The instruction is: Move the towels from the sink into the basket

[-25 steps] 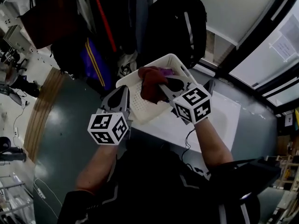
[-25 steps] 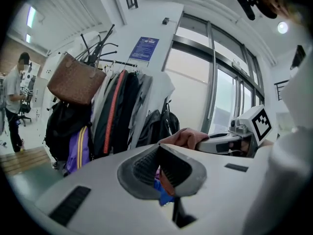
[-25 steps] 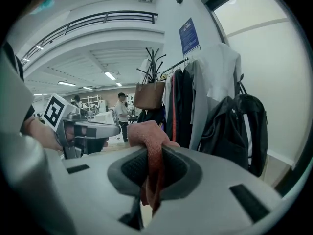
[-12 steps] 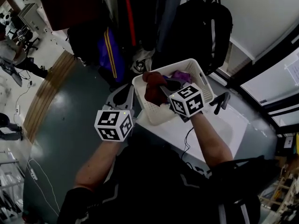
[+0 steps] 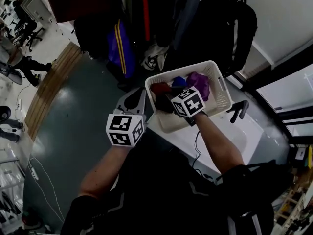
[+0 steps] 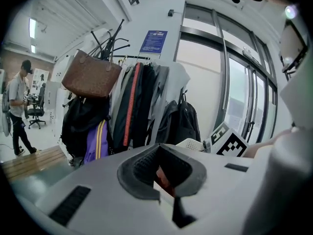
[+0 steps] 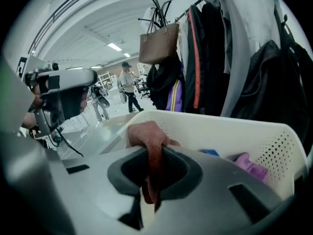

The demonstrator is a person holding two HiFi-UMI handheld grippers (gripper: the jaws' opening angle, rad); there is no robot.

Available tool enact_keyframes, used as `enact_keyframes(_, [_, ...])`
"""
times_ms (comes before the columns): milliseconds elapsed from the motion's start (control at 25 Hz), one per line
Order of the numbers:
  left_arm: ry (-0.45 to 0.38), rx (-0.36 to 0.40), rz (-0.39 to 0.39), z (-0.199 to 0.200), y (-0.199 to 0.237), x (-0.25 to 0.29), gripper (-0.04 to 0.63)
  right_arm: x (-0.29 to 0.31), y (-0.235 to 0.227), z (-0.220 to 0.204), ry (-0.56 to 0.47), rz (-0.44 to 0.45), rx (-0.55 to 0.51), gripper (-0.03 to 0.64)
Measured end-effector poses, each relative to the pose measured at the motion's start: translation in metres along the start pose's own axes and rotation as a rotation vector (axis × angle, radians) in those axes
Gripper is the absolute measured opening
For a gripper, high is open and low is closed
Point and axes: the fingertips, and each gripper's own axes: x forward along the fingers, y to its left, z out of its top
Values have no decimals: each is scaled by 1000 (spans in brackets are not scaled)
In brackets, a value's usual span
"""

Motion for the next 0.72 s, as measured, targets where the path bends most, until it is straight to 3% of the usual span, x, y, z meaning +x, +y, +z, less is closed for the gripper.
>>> enact_keyframes(360, [50,-34,-6,-20,13,6,3,48,-6,-40,167,10,-9,43])
enact_keyframes(720, [89,-64,-31,-34,23,8,3,77,-14,-68,262,-16,25,44])
